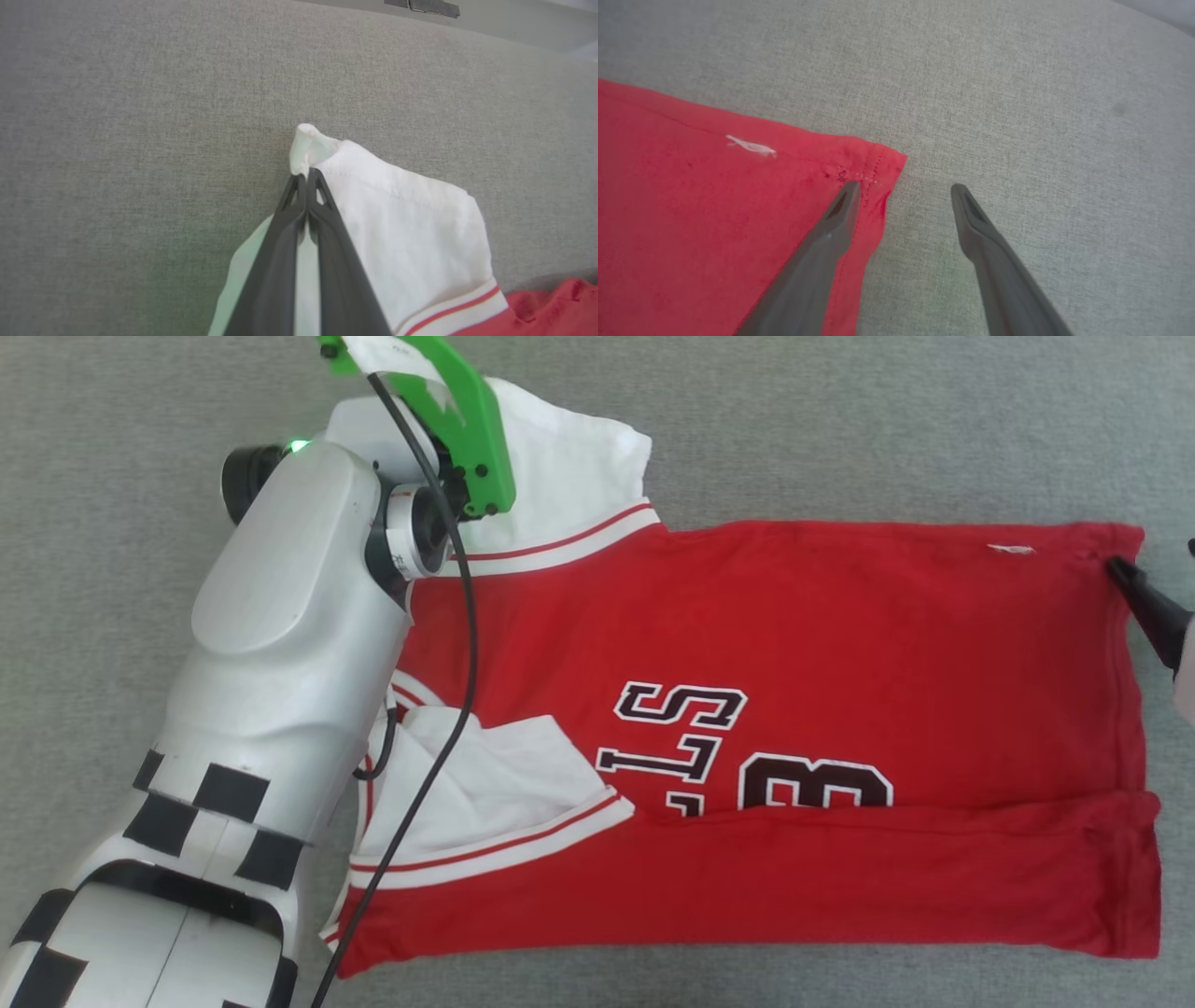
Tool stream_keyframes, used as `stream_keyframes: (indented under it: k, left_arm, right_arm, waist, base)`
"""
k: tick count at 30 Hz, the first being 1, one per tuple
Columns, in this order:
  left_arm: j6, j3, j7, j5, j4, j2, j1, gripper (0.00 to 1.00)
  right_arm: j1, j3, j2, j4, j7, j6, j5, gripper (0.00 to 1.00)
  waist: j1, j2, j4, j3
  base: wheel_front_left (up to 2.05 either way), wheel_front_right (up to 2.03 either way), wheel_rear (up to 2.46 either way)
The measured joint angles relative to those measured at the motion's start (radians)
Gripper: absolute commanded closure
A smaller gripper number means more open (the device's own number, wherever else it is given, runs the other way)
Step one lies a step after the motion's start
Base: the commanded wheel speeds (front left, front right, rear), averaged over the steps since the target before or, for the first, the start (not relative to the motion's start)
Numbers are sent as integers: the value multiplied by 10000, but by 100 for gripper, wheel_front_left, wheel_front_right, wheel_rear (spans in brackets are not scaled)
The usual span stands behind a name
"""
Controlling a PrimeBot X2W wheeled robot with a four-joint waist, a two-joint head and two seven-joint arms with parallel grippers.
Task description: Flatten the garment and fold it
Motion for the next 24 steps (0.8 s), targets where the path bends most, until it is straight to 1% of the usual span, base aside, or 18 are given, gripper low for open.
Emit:
stream_keyframes:
  k: [3, 7, 11, 12, 13, 18, 24]
  left_arm:
    - [-13, -8, -27, -6, -493, 12, 55, 100]
    - [-12, -35, -21, -73, -1154, 13, 244, 100]
    - [4, -104, 29, -73, -1678, 42, 419, 100]
    - [4, -94, 27, -77, -1787, 44, 458, 100]
    - [8, -96, 27, -77, -1906, 59, 493, 100]
    - [6, -42, -21, -169, -2328, 140, 684, 100]
    - [-94, 186, -194, -531, -2842, 341, 1133, 100]
  right_arm:
    - [-430, 372, -111, 88, 1072, 0, -242, 0]
    - [-915, 842, -251, 357, 1942, 0, -591, 0]
    - [-1167, 1260, -454, 560, 2652, 0, -564, 0]
    - [-1216, 1302, -502, 568, 2811, 0, -514, 27]
    - [-1268, 1333, -546, 566, 2955, 0, -435, 100]
    - [-1325, 1352, -573, 558, 3074, 2, -155, 100]
    - [-1267, 1277, -451, 658, 2391, 2, -136, 100]
  waist:
    - [0, 0, 144, -66]
    - [0, 0, 340, -59]
    - [0, 0, 482, 39]
    - [0, 0, 502, 59]
    - [0, 0, 523, 79]
    - [0, 0, 555, -9]
    - [0, 0, 461, -464]
  base:
    - [0, 0, 0]
    - [0, 0, 0]
    - [0, 0, 0]
    - [0, 0, 0]
    - [0, 0, 0]
    - [0, 0, 0]
    - [0, 0, 0]
